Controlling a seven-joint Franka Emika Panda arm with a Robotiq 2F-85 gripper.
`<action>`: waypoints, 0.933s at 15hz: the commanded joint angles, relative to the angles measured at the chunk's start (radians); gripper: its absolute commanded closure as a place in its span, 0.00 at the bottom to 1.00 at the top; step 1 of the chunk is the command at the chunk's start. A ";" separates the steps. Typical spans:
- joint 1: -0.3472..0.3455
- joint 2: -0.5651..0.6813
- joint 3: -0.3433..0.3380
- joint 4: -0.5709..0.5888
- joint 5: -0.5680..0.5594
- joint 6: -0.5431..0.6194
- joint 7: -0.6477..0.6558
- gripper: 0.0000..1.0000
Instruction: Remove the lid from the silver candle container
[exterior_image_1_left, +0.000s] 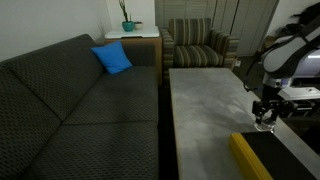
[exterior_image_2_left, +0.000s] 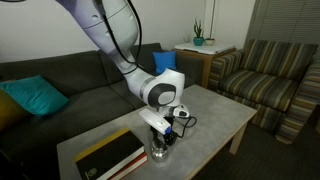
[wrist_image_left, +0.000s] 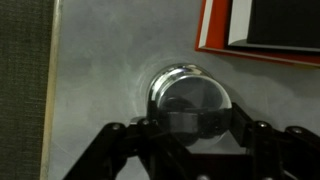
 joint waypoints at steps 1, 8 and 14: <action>-0.003 -0.063 -0.001 -0.101 -0.004 0.043 -0.017 0.56; 0.006 -0.149 -0.039 -0.279 0.002 0.129 0.035 0.56; -0.022 -0.179 -0.041 -0.393 -0.006 0.194 0.074 0.56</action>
